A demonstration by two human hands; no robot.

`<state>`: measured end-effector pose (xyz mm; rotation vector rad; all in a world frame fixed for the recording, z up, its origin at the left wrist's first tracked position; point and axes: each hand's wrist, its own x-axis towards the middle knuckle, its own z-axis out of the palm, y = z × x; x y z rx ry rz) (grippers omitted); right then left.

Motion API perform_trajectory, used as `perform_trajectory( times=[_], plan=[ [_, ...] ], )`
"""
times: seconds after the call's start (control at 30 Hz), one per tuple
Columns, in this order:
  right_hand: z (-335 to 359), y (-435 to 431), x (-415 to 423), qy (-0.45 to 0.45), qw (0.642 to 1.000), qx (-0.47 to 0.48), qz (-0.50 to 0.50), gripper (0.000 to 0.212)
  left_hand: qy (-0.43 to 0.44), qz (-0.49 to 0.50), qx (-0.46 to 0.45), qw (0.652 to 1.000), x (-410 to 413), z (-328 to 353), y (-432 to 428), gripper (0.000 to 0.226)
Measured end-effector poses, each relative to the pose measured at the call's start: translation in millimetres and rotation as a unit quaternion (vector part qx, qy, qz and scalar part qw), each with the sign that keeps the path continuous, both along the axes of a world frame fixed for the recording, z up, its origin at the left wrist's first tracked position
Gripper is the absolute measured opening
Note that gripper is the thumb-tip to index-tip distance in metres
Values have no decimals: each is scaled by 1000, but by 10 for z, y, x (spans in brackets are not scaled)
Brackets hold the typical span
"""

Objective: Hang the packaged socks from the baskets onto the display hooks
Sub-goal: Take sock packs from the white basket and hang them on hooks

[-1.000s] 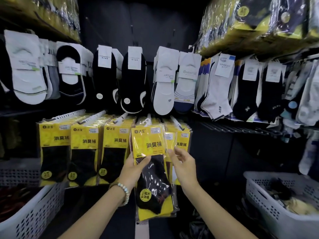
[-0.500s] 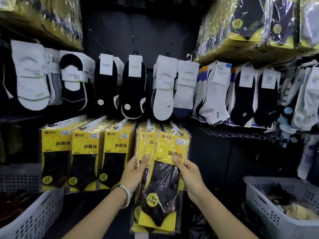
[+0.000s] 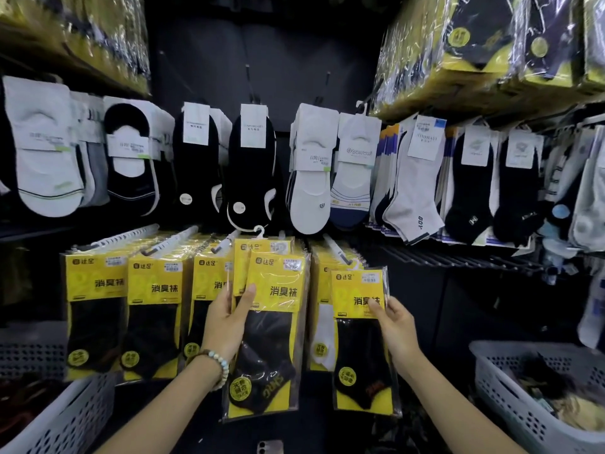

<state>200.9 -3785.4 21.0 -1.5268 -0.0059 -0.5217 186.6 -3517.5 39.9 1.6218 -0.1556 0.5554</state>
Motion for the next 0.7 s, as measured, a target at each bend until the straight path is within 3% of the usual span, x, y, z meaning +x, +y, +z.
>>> perform_trajectory(
  times=[0.17,0.27,0.47,0.6,0.7],
  plan=[
    [15,56,314,9,1000,-4,23,10,-14,-15,5,1000,99,-18,27,26],
    [-95,82,480,46,998,40,15,10,-13,3,-4,1000,120,-11,22,18],
    [-289,63,576,104,985,97,-96,24,-4,-17,-13,1000,120,-51,-15,21],
    [-328,24,406,106,979,76,-155,30,9,-33,-31,999,70,-108,-7,10],
    [-197,157,186,84,989,73,-95,25,32,-43,-45,998,5,-158,-60,16]
  ],
)
